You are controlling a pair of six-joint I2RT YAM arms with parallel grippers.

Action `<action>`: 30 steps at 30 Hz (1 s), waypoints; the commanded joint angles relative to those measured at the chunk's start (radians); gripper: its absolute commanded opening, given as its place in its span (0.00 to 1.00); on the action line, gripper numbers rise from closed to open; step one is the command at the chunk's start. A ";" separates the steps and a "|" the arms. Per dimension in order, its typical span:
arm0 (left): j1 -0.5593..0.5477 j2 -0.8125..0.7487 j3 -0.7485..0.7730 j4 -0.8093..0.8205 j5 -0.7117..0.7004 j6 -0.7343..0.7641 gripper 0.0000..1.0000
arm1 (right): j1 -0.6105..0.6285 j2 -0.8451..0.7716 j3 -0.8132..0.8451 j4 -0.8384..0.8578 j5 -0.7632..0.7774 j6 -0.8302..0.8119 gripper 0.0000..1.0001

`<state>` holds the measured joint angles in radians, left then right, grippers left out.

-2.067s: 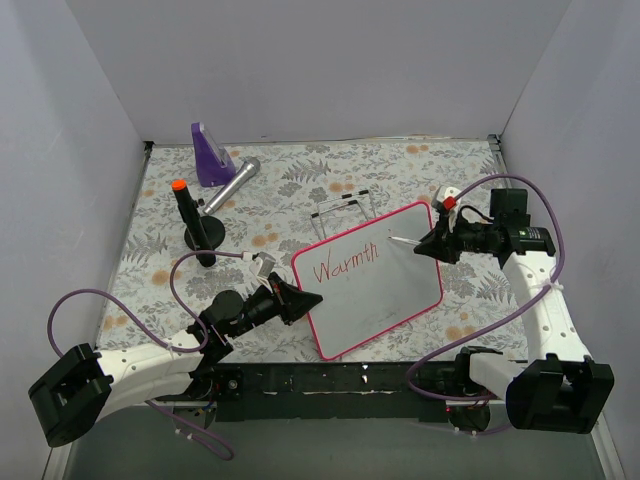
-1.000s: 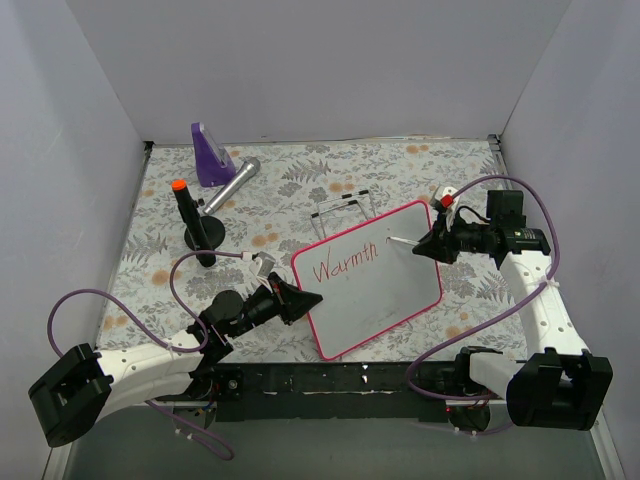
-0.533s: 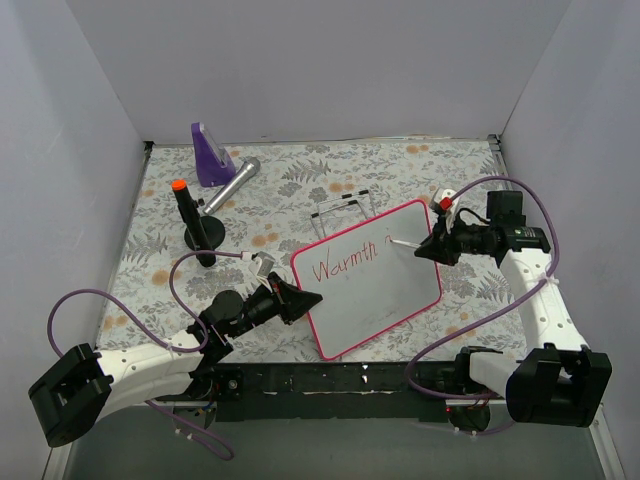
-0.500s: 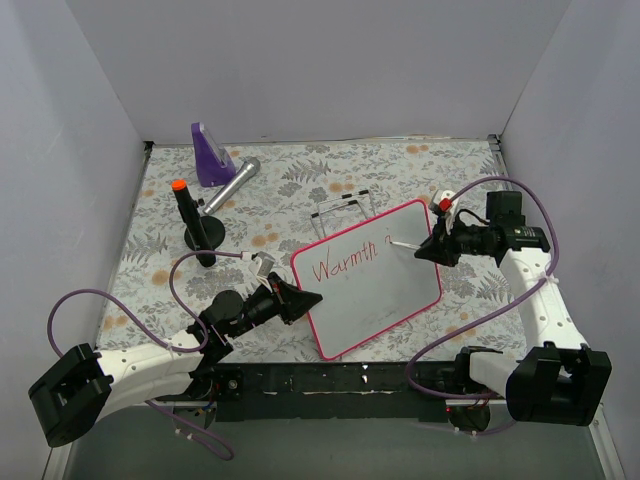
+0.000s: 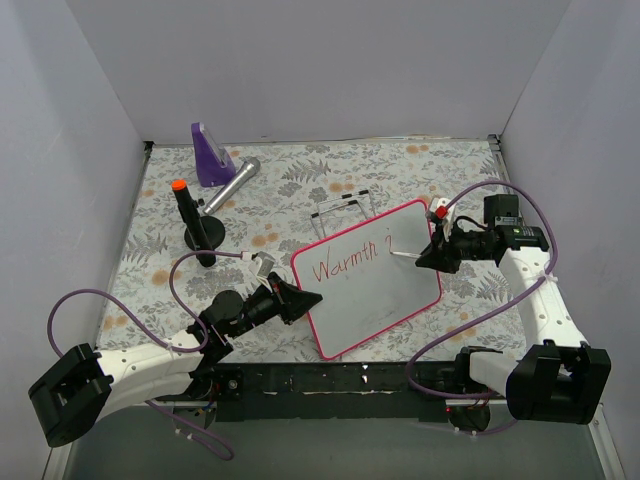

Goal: Write a sentence on the whiteboard

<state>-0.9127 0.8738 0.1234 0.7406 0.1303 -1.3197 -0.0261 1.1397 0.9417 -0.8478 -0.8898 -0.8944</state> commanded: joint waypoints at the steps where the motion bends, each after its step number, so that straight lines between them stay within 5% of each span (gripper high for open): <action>1: -0.005 -0.012 0.012 0.065 0.026 0.040 0.00 | -0.009 -0.012 0.022 0.042 0.026 0.035 0.01; 11: -0.005 -0.030 0.005 0.049 0.023 0.040 0.00 | -0.038 -0.004 0.111 0.035 -0.070 0.078 0.01; 30: -0.003 -0.022 0.005 0.063 0.026 0.040 0.00 | -0.038 0.028 0.065 0.060 -0.026 0.078 0.01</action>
<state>-0.9127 0.8726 0.1234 0.7410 0.1341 -1.3136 -0.0597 1.1702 1.0126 -0.7818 -0.9188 -0.7864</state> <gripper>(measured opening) 0.055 0.163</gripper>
